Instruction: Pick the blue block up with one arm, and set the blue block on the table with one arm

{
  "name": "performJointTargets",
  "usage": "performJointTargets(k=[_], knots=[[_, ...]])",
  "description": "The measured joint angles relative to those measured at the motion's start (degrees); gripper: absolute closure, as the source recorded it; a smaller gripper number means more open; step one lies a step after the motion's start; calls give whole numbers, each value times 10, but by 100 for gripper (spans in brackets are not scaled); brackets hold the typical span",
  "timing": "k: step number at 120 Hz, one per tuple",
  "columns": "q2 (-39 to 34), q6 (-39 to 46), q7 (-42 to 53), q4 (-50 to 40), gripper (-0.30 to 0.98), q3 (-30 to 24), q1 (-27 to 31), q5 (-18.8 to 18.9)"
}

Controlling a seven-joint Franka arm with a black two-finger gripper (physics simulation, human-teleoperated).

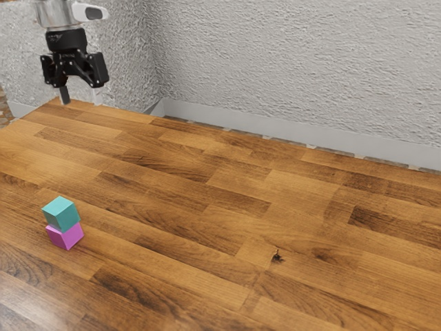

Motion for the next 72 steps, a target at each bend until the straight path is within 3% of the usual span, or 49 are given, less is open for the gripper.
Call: performJointTargets(k=[10, 29, 39, 72], knots=[[5, 49, 3, -14, 2, -2, 24, -1], [-114, 184, 8, -291, 3, -35, 89, 39], [-153, 257, 16, -383, 3, -38, 120, 66], [-156, 416, 59, -496, 3, -39, 156, 110]])
